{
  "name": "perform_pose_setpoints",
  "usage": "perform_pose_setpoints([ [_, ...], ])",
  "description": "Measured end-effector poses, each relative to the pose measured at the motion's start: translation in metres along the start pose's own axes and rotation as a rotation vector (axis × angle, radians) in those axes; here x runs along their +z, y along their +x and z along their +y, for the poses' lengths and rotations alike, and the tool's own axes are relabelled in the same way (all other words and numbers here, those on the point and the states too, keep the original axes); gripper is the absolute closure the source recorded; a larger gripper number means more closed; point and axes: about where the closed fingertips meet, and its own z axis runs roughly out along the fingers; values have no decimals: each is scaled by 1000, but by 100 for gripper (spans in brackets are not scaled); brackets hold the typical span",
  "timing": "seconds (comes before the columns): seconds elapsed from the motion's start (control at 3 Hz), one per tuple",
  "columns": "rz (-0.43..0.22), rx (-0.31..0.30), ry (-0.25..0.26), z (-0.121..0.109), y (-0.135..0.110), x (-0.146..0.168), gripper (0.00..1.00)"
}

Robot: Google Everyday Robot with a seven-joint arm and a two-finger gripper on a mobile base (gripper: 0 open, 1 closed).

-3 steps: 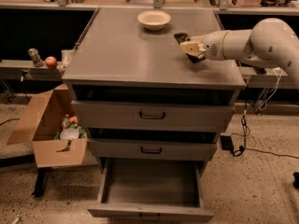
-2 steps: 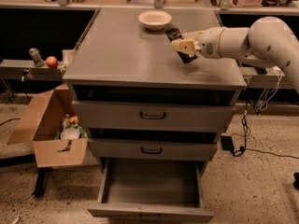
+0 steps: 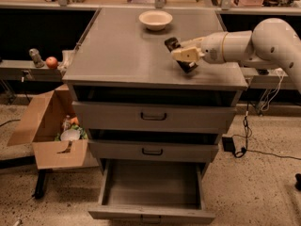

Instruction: Place rxbar chocolate into bottom drawer

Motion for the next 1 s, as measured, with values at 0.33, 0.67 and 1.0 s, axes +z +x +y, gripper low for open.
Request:
perform_pose_setpoints([
  [0.33, 58, -75, -178, 59, 23, -17, 100],
  [0.67, 153, -149, -386, 134, 71, -41, 100],
  [1.0, 196, -115, -501, 174, 116, -62, 100],
])
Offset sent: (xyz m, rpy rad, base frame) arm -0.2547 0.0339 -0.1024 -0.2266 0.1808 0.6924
